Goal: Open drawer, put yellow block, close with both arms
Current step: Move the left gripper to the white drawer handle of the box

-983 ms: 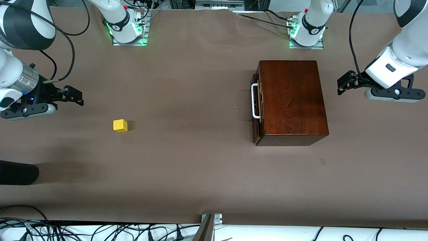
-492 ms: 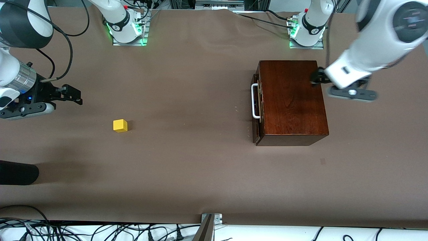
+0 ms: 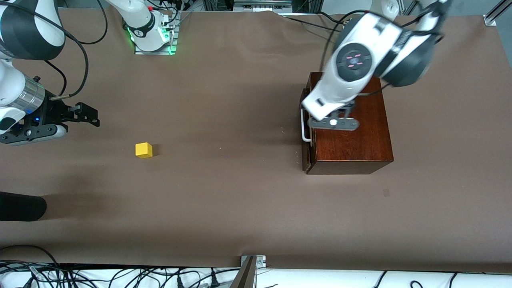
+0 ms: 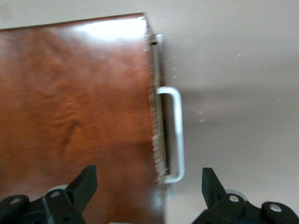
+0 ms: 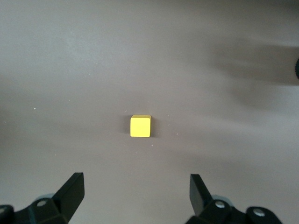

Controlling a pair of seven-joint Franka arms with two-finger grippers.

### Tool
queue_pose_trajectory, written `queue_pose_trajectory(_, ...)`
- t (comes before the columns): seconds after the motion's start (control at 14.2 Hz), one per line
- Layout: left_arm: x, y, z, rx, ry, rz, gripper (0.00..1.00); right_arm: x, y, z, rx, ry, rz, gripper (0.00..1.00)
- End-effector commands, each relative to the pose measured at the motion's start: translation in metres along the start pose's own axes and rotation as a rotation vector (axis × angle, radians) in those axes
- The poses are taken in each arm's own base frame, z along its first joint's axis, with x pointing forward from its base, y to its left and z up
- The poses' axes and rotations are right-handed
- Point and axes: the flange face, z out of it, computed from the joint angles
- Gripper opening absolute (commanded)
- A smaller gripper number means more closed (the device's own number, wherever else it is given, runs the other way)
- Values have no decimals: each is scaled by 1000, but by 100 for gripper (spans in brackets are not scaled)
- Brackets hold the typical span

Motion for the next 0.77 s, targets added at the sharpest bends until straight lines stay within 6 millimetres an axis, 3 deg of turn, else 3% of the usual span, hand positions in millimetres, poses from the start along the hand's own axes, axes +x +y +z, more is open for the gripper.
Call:
queue_pose_trajectory(0.0, 8, 36, 25, 30, 27, -43, 100, 3, 3, -6, 13, -5, -10, 100)
queue_pose_trajectory(0.28, 2, 80, 75, 126, 72, -57, 100, 2, 6, -6, 12, -3, -30, 100)
queue_pose_trajectory(0.42, -9, 95, 90, 175, 88, -48, 100, 2, 6, -6, 12, -3, -30, 100)
queue_pose_trajectory(0.7, -11, 96, 101, 195, 79, -55, 100, 3, 6, -4, 12, -6, -30, 100)
